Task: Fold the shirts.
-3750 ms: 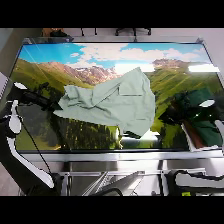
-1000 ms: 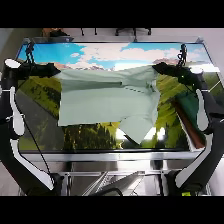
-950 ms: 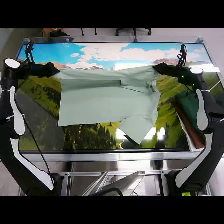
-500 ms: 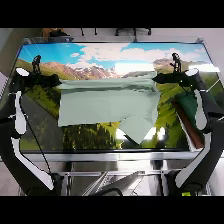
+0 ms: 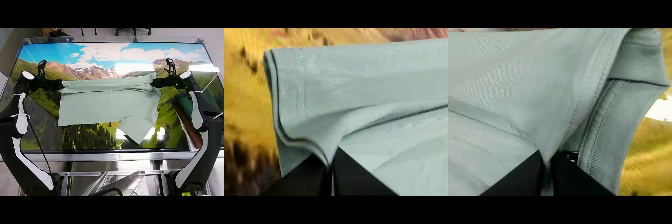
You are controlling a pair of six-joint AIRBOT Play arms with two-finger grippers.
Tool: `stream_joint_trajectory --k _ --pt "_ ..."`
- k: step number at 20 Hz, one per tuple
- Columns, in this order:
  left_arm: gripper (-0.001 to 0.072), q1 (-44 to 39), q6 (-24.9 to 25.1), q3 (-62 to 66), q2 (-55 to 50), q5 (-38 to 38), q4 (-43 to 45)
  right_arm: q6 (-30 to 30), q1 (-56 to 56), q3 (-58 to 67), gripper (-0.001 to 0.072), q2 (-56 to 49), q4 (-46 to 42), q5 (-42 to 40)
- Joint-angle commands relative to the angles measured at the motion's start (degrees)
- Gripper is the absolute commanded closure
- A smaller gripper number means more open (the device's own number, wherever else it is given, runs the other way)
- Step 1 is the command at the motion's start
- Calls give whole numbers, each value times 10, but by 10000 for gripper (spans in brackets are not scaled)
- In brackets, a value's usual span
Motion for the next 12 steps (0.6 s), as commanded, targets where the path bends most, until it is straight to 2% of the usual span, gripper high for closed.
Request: stream_joint_trajectory --k 1,3,5,7,9,12 --pt "-11 4 -1 14 2 -50 0 -2 1 0 366 23 -3 2" --pt "14 17 -29 57 2 -127 2 16 -4 0 345 59 -33 16" --pt "15 43 -69 96 3 -221 3 70 -21 0 347 105 -82 63" --pt "15 68 -97 78 12 -304 3 99 -53 -1 349 144 -105 129" --pt "15 84 -104 -7 32 -334 3 125 -91 -12 350 171 -103 185" --pt "15 95 -86 -188 77 -298 -2 158 -154 -64 351 209 -102 266"
